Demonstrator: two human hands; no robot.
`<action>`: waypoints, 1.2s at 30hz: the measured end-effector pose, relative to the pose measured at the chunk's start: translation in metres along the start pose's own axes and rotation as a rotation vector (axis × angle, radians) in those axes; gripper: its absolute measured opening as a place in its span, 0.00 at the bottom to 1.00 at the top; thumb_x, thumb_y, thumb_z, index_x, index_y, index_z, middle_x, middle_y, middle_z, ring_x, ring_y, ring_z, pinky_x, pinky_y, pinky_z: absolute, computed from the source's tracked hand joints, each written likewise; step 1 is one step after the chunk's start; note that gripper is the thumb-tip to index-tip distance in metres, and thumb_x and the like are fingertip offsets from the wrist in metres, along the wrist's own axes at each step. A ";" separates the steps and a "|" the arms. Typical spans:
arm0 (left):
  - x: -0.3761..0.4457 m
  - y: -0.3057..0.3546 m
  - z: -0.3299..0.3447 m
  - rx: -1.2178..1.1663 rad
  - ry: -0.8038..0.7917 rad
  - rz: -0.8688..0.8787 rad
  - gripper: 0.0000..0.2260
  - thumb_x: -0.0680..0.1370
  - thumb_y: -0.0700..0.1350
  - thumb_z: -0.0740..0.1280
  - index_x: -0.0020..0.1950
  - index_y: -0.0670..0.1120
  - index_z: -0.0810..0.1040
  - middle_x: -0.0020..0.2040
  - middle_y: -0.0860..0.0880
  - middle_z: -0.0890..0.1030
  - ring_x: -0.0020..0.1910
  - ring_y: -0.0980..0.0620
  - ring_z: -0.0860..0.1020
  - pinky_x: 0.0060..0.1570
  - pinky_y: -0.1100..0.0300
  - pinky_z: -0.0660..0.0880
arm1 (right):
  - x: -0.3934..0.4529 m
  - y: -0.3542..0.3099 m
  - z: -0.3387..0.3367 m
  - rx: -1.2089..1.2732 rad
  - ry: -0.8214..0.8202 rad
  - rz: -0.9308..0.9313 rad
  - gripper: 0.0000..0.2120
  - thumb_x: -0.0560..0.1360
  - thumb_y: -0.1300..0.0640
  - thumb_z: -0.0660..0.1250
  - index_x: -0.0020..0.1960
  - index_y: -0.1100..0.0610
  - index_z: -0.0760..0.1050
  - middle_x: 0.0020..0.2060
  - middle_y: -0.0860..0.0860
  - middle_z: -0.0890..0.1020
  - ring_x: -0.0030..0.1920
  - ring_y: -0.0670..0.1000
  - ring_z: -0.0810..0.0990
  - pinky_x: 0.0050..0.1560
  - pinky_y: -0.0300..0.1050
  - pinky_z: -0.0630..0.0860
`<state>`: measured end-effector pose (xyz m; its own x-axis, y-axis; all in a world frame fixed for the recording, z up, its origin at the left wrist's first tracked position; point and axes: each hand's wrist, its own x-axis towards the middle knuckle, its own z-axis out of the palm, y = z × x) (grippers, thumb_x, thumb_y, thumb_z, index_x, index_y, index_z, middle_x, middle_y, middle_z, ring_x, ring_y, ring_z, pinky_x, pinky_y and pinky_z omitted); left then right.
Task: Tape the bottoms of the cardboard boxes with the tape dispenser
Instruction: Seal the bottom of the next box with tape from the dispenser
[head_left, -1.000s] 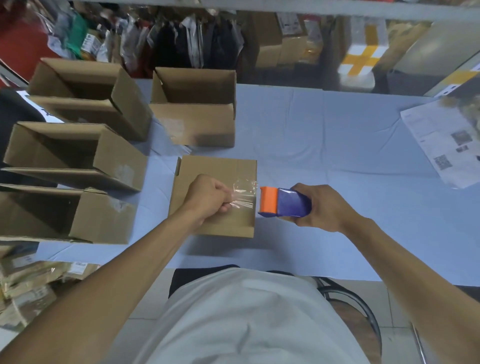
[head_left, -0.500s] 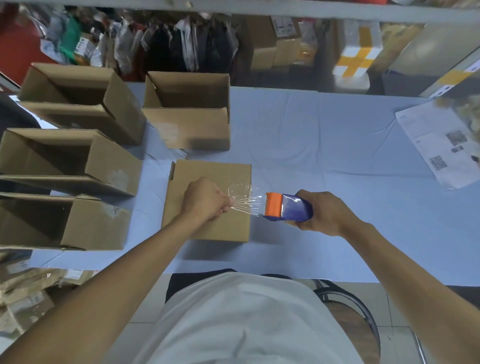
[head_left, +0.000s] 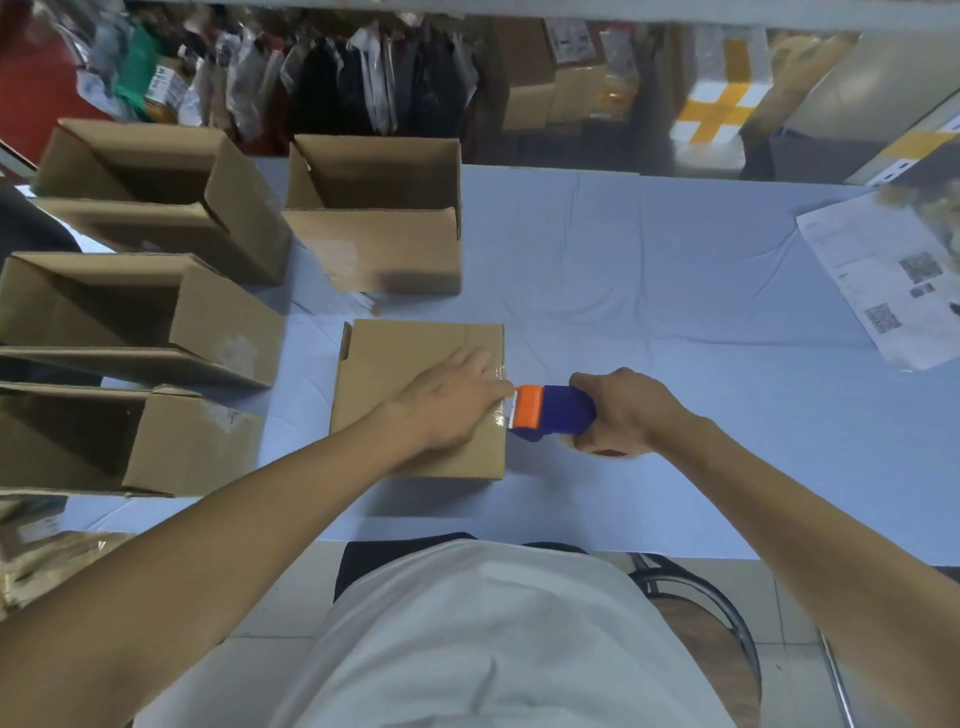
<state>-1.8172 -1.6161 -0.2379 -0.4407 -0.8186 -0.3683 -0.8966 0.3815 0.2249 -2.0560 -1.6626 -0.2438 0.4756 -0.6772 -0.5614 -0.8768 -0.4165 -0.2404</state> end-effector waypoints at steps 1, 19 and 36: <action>0.002 0.003 0.000 -0.009 0.002 -0.017 0.19 0.76 0.38 0.59 0.66 0.51 0.72 0.50 0.47 0.64 0.53 0.45 0.68 0.41 0.59 0.55 | 0.001 -0.008 -0.002 -0.014 -0.013 0.013 0.17 0.63 0.40 0.70 0.45 0.47 0.69 0.35 0.45 0.78 0.35 0.48 0.76 0.32 0.42 0.71; 0.019 0.017 -0.002 0.011 -0.146 -0.190 0.16 0.75 0.39 0.59 0.64 0.45 0.68 0.58 0.41 0.69 0.50 0.40 0.72 0.42 0.54 0.66 | -0.029 0.006 -0.007 0.108 0.201 0.076 0.17 0.65 0.40 0.72 0.39 0.46 0.65 0.30 0.42 0.75 0.31 0.45 0.74 0.29 0.39 0.64; -0.023 0.012 -0.012 -1.725 0.153 -0.456 0.05 0.80 0.41 0.66 0.45 0.46 0.79 0.38 0.51 0.82 0.37 0.56 0.80 0.41 0.64 0.78 | -0.024 -0.011 -0.015 0.302 0.372 -0.192 0.22 0.64 0.48 0.78 0.54 0.47 0.74 0.40 0.43 0.81 0.38 0.47 0.79 0.37 0.37 0.74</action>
<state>-1.8174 -1.5977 -0.2153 -0.0988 -0.7874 -0.6085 0.1643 -0.6160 0.7704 -2.0568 -1.6508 -0.2152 0.5752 -0.7983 -0.1784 -0.7261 -0.3979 -0.5607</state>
